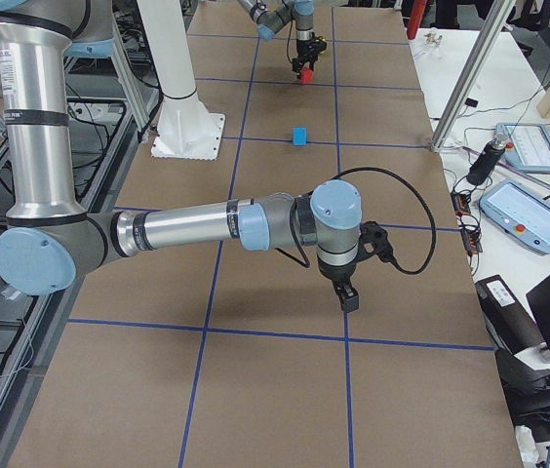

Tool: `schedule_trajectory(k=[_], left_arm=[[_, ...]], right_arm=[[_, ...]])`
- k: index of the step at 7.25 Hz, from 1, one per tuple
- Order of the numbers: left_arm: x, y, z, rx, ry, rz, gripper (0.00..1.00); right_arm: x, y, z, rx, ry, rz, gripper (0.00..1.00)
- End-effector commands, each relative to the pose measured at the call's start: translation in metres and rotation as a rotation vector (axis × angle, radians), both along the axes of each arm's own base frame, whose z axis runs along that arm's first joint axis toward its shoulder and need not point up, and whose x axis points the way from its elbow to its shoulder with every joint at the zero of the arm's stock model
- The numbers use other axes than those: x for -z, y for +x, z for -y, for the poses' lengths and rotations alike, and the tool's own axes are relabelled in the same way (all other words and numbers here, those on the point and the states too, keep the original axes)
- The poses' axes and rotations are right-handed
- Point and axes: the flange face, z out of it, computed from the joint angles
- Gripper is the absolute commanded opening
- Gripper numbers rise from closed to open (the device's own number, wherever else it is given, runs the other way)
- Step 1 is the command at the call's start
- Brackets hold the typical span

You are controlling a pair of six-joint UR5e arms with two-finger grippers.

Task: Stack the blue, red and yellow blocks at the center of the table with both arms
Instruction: 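Lower the left gripper onto the red cube and grasp it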

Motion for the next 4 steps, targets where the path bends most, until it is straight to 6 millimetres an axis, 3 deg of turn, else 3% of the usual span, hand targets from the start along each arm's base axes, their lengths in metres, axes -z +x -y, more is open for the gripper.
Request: schedule_trajectory(k=[1, 3, 4], left_arm=[[0.007, -0.002, -0.003, 0.002, 0.007, -0.018, 0.0], [0.052, -0.01, -0.011, 0.019, -0.047, -0.052, 0.0], [0.098, -0.007, -0.008, 0.067, -0.108, -0.059, 0.0]], right_arm=[[-0.011, 0.001, 0.0, -0.004, -0.028, -0.003, 0.99], [-0.042, 0.005, -0.005, -0.021, -0.094, -0.009, 0.99], [-0.068, 0.004, -0.024, -0.021, -0.141, -0.01, 0.99]])
